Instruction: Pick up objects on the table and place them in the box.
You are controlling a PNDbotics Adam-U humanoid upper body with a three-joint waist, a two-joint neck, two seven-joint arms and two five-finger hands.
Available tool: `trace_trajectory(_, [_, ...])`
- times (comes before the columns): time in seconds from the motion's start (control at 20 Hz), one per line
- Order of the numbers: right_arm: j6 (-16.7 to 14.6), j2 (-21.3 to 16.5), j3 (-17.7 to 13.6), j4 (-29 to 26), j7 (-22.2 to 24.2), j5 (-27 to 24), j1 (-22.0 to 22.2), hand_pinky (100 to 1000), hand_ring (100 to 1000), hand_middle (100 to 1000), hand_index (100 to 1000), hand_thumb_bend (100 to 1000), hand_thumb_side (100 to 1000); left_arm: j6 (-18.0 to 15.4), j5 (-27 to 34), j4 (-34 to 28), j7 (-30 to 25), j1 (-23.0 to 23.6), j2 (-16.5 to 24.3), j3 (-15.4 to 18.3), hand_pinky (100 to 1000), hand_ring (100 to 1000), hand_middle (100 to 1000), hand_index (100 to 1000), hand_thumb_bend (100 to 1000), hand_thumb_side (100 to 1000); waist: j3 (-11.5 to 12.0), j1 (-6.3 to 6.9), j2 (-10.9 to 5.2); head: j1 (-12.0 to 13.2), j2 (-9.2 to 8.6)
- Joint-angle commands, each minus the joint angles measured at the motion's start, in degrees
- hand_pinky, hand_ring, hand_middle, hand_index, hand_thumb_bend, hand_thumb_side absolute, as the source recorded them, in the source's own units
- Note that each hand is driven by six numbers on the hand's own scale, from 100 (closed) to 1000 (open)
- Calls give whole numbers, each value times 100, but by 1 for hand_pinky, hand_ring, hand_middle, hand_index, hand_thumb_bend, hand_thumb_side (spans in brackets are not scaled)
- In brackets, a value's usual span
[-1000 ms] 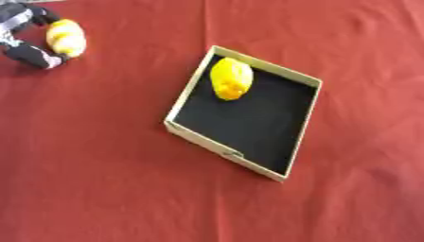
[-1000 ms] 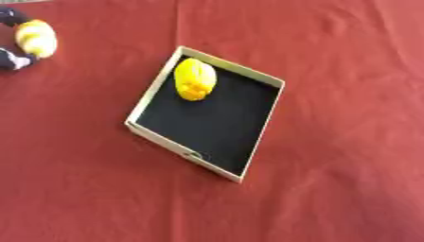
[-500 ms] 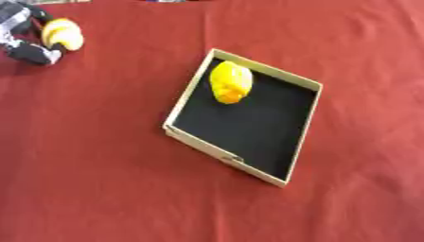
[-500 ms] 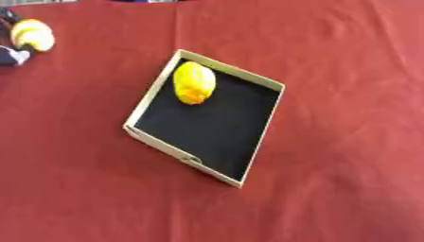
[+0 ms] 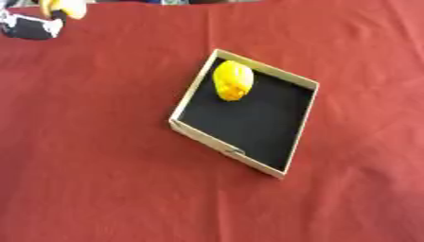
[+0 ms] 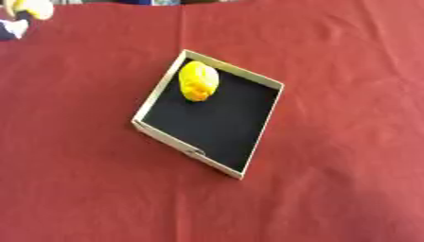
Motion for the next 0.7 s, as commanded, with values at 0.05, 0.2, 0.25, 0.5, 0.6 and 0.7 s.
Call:
trace_trajectory(0.05, [-20, -114, -73, -120, -105, -71, -14, 938, 906, 772, 830, 100, 558, -188, 351, -1080, -354, 98, 178, -318, 717, 580, 502, 657, 100, 100, 32, -38, -265, -68, 139])
trace_trajectory(0.2, [-56, -129, -100, -120, -231, -120, 11, 936, 904, 773, 830, 100, 558, -250, 682, -2060, -739, 258, -170, -629, 719, 578, 500, 659, 100, 100, 88, -83, -436, -121, 253])
trace_trajectory(0.25, [-71, -137, -108, -120, -269, -132, 19, 935, 904, 773, 830, 100, 558, -227, 763, -2332, -857, 291, -310, -694, 719, 576, 498, 660, 100, 100, 102, -93, -480, -146, 283])
trace_trajectory(0.5, [-143, -160, -170, -120, -468, -152, 30, 932, 901, 774, 830, 100, 559, -75, 974, -3184, -1356, 464, -1197, -903, 724, 571, 493, 662, 100, 100, 154, -152, -628, -269, 374])
trace_trajectory(0.6, [-187, -184, -193, -120, -540, -146, 33, 931, 900, 774, 831, 100, 558, -69, 972, -3300, -1566, 574, -1500, -1031, 725, 571, 493, 664, 100, 100, 157, -173, -659, -304, 390])
trace_trajectory(0.7, [-220, -196, -209, -120, -601, -137, 35, 931, 900, 774, 831, 100, 559, -105, 895, -3303, -1754, 676, -1740, -1173, 726, 572, 497, 668, 100, 100, 145, -186, -673, -311, 394])
